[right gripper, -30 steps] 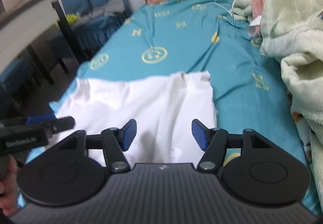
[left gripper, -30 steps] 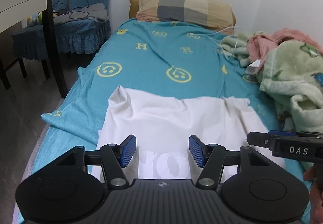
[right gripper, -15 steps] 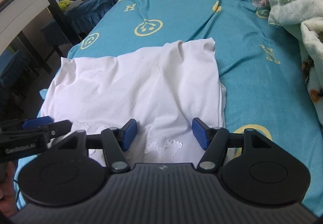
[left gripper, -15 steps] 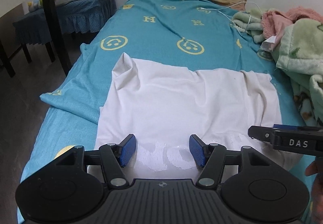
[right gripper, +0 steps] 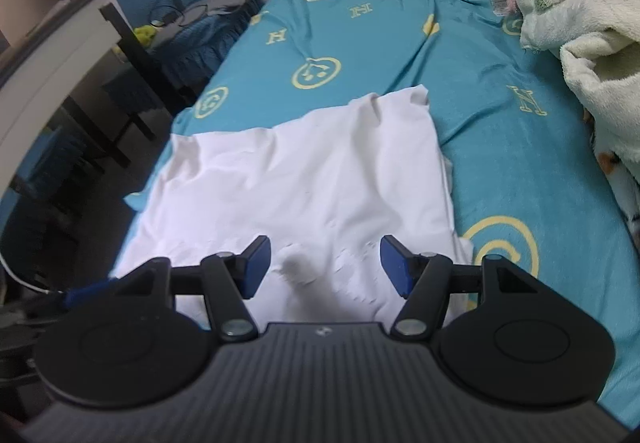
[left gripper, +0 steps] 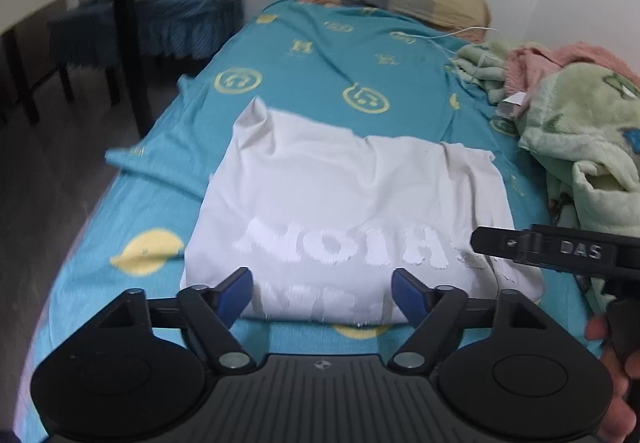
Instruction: Fold clothes
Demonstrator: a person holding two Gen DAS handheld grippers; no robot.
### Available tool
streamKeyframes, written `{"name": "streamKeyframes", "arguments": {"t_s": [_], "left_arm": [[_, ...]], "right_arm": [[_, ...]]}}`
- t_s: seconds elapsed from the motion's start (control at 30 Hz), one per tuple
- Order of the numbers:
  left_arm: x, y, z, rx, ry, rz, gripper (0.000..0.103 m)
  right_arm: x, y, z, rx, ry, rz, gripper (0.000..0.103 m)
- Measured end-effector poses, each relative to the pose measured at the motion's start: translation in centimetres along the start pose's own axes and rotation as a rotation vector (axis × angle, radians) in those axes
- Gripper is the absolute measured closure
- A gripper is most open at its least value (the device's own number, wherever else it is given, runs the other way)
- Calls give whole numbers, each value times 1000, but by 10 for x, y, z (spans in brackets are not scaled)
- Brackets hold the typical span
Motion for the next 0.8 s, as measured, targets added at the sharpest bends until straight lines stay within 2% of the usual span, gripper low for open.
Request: {"name": "streamKeyframes", "arguments": {"t_s": [0.17, 0.27, 0.37, 0.5, 0.63, 0.7, 0.73, 0.77, 0.8], "left_arm": [[14, 28, -23, 69, -245, -162, 22], [22, 43, -42, 178, -433, -214, 22], [22, 47, -59, 243, -579, -164, 22], [18, 52, -77, 299, -709, -101, 25], [19, 55, -90, 331, -807, -72, 43], [19, 55, -94, 342, -842, -61, 60], [18, 54, -95, 349, -847, -53, 66], [15, 52, -95, 356, -842, -41, 77], [10, 50, -93, 365, -831, -27, 82]], "right_arm": [[2, -7, 0, -38, 43, 2, 39], [1, -4, 4, -104, 117, -17, 39], [2, 1, 9, -222, 225, -58, 39], [8, 12, 9, -370, 353, -135, 39], [19, 27, 3, -511, 487, -231, 39], [27, 36, 0, -558, 556, -281, 39], [32, 42, -1, -579, 594, -305, 39], [37, 47, -1, -597, 641, -325, 39], [42, 53, -1, -615, 689, -346, 39]]}}
Point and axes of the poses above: each gripper's, at about its wrist camera, not at the fingertips, and y roughly the way its jaws point, z to its right, x to its underside, the point moved 3 cm from there along y, roughly the way its jaws point, and after that the axes turned 6 degrees about -z, right-handed, at the moved point
